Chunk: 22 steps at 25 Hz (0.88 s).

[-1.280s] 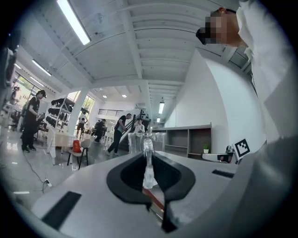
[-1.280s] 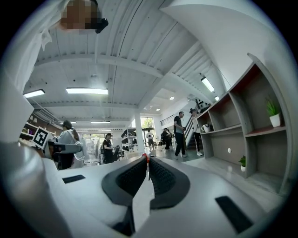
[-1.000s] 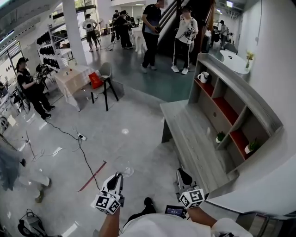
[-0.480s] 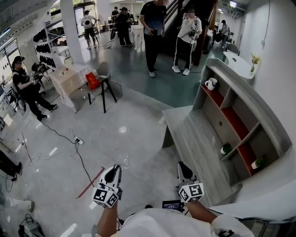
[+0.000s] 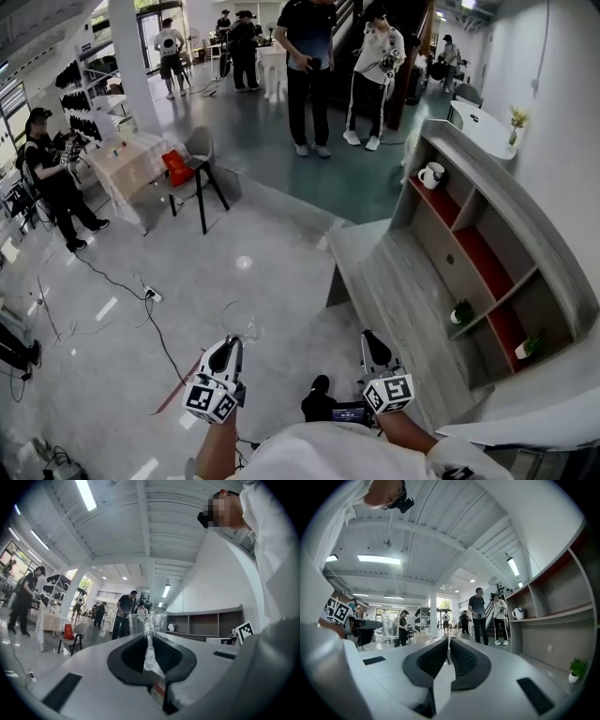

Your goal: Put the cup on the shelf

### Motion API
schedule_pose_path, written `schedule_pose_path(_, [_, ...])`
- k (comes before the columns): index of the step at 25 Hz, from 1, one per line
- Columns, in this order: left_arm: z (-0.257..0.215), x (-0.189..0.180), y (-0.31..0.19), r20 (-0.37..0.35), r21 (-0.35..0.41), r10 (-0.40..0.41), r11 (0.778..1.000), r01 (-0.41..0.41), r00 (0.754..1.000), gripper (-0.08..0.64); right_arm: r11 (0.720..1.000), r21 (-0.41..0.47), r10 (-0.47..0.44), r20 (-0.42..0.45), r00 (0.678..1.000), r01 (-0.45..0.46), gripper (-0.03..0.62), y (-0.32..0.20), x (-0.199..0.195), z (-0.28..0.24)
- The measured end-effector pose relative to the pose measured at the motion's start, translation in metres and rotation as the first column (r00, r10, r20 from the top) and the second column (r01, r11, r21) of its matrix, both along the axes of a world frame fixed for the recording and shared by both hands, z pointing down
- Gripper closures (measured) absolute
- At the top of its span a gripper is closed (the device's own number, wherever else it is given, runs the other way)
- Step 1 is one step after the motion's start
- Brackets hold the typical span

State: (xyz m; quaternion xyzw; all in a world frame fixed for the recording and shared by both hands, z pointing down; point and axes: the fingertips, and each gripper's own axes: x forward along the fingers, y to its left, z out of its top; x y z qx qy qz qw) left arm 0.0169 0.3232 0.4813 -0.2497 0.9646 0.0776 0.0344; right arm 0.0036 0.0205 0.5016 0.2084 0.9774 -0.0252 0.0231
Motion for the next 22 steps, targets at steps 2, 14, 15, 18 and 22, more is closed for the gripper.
schedule_pose_path(2, [0.000,-0.020,-0.003,0.002,0.001,0.008,1.000,-0.008,1.000,0.532,1.000,-0.007,0.010,-0.002,1.000,-0.010,0.550,-0.005,-0.019,0.004])
schedule_pose_path(14, [-0.007,-0.166,-0.030,-0.010,0.013,0.028,1.000,-0.028,1.000,0.532,0.999,-0.018,0.027,0.030,0.999,-0.027,0.551,-0.030,-0.163,-0.003])
schedule_pose_path(15, [-0.010,-0.179,-0.034,-0.007,0.013,0.037,0.999,-0.037,0.999,0.532,0.999,-0.016,0.031,0.030,0.999,-0.030,0.549,-0.034,-0.174,-0.005])
schedule_pose_path(18, [-0.017,-0.217,-0.047,-0.006,0.025,0.063,0.998,-0.063,0.998,0.532,0.999,-0.014,0.051,0.028,0.998,-0.051,0.550,-0.048,-0.203,-0.008])
schedule_pose_path(22, [-0.020,-0.264,-0.068,-0.005,0.051,0.097,0.994,-0.097,0.995,0.532,0.996,-0.019,0.089,0.031,0.996,-0.088,0.551,-0.071,-0.237,-0.007])
